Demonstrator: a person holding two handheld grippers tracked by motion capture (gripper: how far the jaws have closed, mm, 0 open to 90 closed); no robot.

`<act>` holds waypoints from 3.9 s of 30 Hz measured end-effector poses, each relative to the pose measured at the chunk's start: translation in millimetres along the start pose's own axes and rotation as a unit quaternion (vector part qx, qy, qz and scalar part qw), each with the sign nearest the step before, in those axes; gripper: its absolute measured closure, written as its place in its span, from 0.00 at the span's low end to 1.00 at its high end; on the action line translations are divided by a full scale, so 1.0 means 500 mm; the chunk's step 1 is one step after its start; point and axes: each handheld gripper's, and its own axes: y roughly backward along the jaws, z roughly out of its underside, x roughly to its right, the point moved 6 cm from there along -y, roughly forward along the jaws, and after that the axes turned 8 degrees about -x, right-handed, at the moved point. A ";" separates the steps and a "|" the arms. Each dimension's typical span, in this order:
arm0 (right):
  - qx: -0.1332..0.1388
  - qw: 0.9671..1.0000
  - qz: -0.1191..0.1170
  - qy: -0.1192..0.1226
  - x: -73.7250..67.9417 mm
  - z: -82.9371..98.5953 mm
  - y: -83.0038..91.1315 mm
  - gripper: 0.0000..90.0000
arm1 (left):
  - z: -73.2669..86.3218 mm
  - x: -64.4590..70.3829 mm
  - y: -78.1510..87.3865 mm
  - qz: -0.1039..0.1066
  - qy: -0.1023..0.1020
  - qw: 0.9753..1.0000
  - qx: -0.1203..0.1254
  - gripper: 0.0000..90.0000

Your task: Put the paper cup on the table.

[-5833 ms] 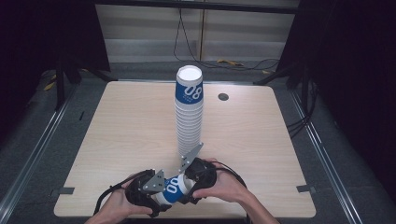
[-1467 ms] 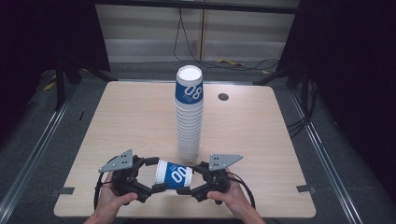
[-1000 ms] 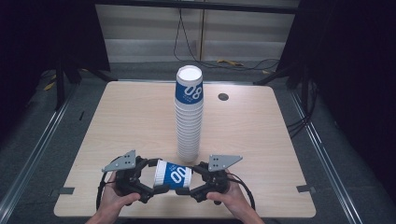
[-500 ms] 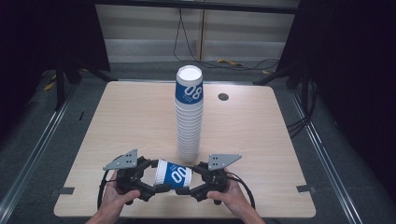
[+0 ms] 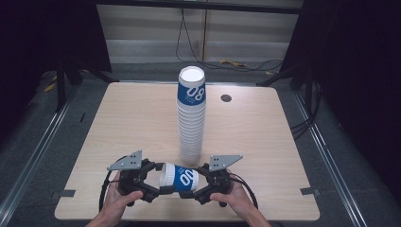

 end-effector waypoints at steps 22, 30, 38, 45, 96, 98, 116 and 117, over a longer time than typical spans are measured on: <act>-0.014 0.996 0.089 -0.025 0.028 0.009 0.022 0.15 | -0.015 -0.033 0.057 -0.072 0.019 0.997 -0.003 0.20; -0.015 0.990 0.136 -0.046 0.047 0.013 0.053 0.15 | -0.014 -0.042 0.070 -0.097 0.017 0.995 -0.018 0.20; -0.016 0.983 0.175 -0.046 0.049 0.025 0.093 0.15 | -0.022 -0.055 0.094 -0.124 0.018 0.992 -0.026 0.20; -0.014 0.975 0.218 -0.044 0.042 0.033 0.122 0.15 | -0.022 -0.082 0.124 -0.160 0.034 0.986 -0.033 0.20; 0.016 0.955 0.294 -0.030 0.068 0.043 0.157 0.16 | -0.010 -0.241 0.160 -0.270 0.108 0.927 -0.238 0.19; 0.016 0.955 0.294 -0.027 0.069 0.043 0.155 0.16 | -0.008 -0.254 0.160 -0.273 0.115 0.923 -0.247 0.19; 0.009 0.957 0.288 -0.030 0.070 0.048 0.150 0.16 | -0.003 -0.322 0.144 -0.304 0.145 0.886 -0.320 0.18; 0.008 0.957 0.289 -0.030 0.070 0.049 0.150 0.16 | -0.005 -0.323 0.142 -0.304 0.147 0.884 -0.323 0.18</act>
